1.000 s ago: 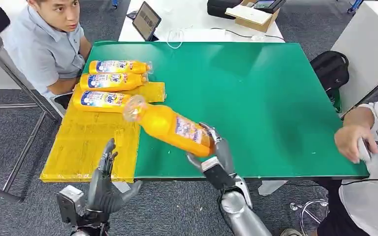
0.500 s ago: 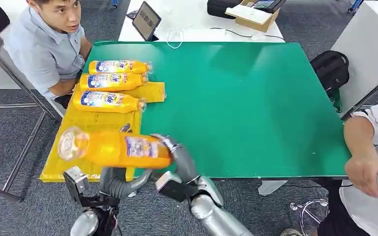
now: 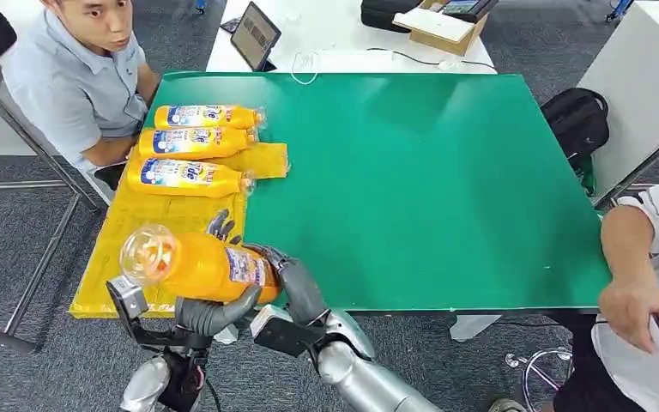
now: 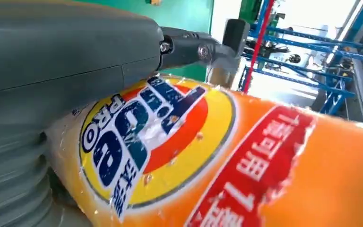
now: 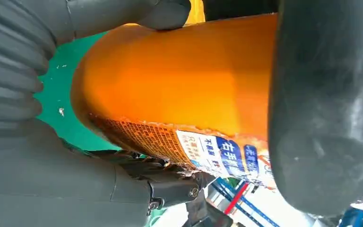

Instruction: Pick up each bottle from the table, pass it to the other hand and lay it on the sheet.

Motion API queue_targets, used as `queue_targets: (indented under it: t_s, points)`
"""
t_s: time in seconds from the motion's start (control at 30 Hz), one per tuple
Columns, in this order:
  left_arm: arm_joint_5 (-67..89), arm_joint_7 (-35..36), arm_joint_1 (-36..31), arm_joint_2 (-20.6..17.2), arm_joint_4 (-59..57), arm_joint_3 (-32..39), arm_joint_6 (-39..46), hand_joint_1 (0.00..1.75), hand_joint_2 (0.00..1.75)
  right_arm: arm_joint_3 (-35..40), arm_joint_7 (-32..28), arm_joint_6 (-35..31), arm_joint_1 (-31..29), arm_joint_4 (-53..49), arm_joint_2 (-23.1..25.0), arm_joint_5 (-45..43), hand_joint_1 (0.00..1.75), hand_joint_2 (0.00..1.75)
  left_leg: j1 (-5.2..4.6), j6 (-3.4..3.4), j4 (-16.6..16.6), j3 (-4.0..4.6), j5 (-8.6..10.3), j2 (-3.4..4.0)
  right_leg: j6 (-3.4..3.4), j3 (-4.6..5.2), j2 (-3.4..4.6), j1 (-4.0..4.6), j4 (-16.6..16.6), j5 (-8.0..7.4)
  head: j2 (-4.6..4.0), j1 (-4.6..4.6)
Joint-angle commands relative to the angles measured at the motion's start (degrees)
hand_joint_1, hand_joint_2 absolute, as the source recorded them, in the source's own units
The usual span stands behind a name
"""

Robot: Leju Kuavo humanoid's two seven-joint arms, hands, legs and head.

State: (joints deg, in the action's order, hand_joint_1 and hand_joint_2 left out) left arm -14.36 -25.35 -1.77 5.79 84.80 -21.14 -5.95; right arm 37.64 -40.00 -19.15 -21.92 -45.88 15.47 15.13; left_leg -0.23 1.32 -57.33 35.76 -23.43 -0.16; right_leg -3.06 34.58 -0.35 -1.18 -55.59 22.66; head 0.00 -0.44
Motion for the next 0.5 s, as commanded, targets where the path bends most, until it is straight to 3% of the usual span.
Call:
queue_targets:
  t_s: [0.03, 0.13, 0.17, 0.2, 0.23, 0.5]
  points:
    - [1.0, -0.2, -3.6, -1.2, -1.0, -4.9, 0.1, 1.75, 1.75, 6.0, 0.0, 0.3, -1.1, 6.4, 1.0, -1.3, 1.75, 1.75, 0.08, -0.08, 0.0, -0.21, -0.11, -0.11, 0.12, -0.25, -0.10, 0.08, 0.0, 0.13, 0.00, -0.02]
    - [1.3, -0.4, -3.6, -1.3, -1.0, -5.1, 0.4, 1.75, 1.75, 6.2, 0.0, 0.2, -1.3, 6.3, 1.0, -1.4, 1.75, 1.75, 0.06, -0.06, 0.0, -0.16, -0.08, -0.11, 0.11, -0.21, -0.11, 0.07, 0.0, 0.11, 0.00, -0.02]
    - [1.3, -0.4, -3.7, -1.3, -1.0, -5.2, 0.4, 1.75, 1.75, 6.2, 0.0, -0.3, -1.4, 6.3, 1.0, -1.5, 1.61, 1.75, 0.12, -0.10, -0.1, -0.29, -0.18, -0.15, 0.16, -0.37, -0.14, 0.12, 0.0, 0.21, 0.00, -0.02]
    - [1.4, -0.4, -3.8, -1.4, -1.0, -5.2, 0.5, 1.75, 1.75, 6.2, 0.0, -0.7, -1.4, 6.1, 1.0, -1.5, 0.89, 1.75, 0.08, -0.08, 0.0, -0.21, -0.11, -0.12, 0.13, -0.26, -0.11, 0.08, 0.0, 0.14, 0.00, -0.02]
    - [1.4, -0.3, -3.8, -1.5, -0.8, -5.1, 0.7, 1.75, 1.75, 5.7, 0.0, -1.4, -1.4, 6.1, 1.0, -1.6, 0.00, 1.75, 0.07, -0.06, 0.0, -0.14, -0.07, -0.10, 0.10, -0.19, -0.10, 0.06, 0.0, 0.09, 0.00, 0.00]
    - [1.4, 0.8, -3.7, -1.7, -1.1, -4.0, 2.2, 1.75, 1.75, 3.9, 0.0, -3.6, -0.7, 4.0, 0.8, -1.8, 0.00, 1.75, 0.11, -0.11, -0.1, -0.27, -0.15, -0.15, 0.18, -0.34, -0.14, 0.11, 0.0, 0.18, 0.00, 0.02]
